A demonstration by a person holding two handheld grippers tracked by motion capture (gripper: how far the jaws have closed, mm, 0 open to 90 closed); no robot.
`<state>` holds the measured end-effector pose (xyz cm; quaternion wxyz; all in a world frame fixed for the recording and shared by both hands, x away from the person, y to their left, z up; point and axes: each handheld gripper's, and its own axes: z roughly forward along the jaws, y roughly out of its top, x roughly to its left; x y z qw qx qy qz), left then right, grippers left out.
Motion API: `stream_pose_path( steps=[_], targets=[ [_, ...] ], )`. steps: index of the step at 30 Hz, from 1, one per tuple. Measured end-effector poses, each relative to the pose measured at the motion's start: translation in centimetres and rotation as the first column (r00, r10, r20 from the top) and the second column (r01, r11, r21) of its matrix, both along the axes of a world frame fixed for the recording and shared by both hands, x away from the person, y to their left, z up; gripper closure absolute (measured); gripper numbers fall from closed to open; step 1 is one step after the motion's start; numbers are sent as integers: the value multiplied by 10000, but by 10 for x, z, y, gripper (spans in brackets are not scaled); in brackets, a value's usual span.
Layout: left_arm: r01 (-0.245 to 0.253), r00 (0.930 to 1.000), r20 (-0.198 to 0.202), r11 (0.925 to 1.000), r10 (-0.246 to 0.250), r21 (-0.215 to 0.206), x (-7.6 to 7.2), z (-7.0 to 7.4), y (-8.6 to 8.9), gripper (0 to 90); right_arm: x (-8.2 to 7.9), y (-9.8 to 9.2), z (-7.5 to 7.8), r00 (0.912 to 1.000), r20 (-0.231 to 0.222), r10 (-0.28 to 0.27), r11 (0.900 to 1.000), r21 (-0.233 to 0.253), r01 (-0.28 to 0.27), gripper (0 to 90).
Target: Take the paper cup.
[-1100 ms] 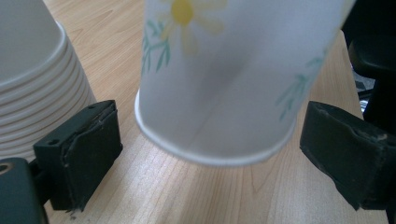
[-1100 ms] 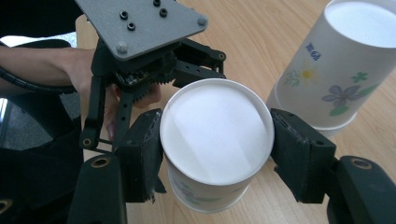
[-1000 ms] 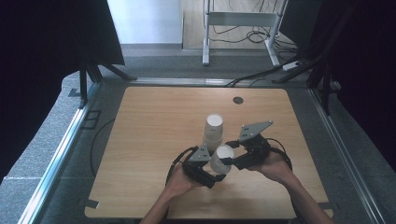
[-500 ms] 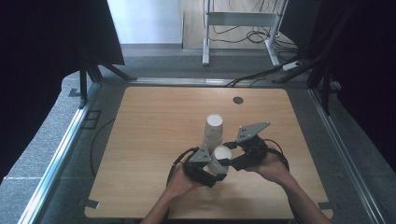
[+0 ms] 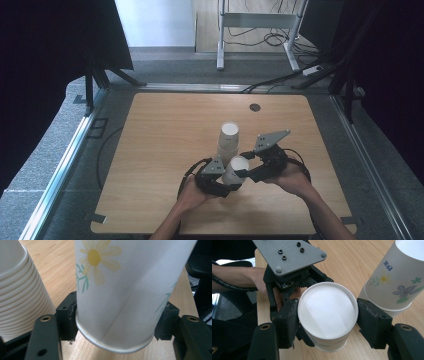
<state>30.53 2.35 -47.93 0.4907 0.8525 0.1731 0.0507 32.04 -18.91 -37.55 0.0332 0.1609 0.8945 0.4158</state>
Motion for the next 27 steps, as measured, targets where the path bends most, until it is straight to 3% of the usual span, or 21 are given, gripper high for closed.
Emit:
stream_pose_path(
  steps=[7,12,20,21,23,27],
  targets=[
    [86,10000,-33,9994,-85,328,2,3,1,386,1,-2,-2,10000,-46,49,10000,57,-49,358],
    [181,9998,-51,9981,-178,589,2,8,1,388,1,-3,-1,10000,14,42,10000,54,-43,286],
    [369,9993,-117,9885,-356,1467,5,14,-1,384,-1,-10,1,10000,75,-47,9995,-304,49,222],
    [278,9995,-195,9898,-253,1395,4,14,-2,383,-1,-11,0,10000,72,-47,9992,-393,50,212],
    [483,9988,-74,9801,-477,1926,6,17,-1,383,0,-13,-1,10000,59,-47,9982,-606,51,199],
    [526,9986,-122,9732,-512,2239,7,19,-4,382,0,-13,-5,10000,-26,88,9946,-1033,-90,175]
  ],
)
